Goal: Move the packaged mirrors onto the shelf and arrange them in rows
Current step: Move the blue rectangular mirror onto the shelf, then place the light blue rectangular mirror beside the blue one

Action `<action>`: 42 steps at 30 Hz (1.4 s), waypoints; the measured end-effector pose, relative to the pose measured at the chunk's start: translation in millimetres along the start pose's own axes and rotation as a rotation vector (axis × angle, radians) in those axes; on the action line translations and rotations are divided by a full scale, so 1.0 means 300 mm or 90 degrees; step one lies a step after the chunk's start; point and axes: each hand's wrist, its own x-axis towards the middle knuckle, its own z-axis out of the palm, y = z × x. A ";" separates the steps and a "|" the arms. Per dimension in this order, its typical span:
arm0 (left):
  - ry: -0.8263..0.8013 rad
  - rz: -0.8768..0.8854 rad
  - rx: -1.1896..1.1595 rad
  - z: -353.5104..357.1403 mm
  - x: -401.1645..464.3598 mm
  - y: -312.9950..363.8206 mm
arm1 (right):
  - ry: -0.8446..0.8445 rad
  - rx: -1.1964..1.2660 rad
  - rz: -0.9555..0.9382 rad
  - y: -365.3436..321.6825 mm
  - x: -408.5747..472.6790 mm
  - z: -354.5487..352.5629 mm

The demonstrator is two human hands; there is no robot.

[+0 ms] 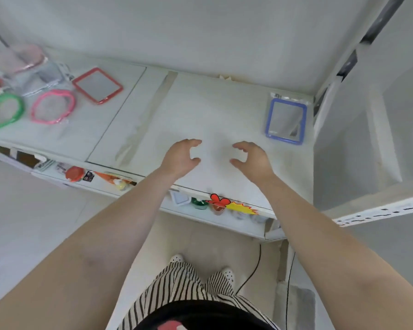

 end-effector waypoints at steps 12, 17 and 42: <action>0.061 -0.076 0.013 -0.257 -0.445 -0.546 | -0.089 -0.100 -0.163 -0.461 -0.201 0.465; 0.062 -0.098 0.012 -0.386 -0.634 -0.825 | -0.107 -0.139 -0.164 -0.700 -0.314 0.725; 0.154 -0.213 0.034 -1.028 -0.514 -1.587 | -0.168 -0.170 -0.256 -1.497 0.140 1.309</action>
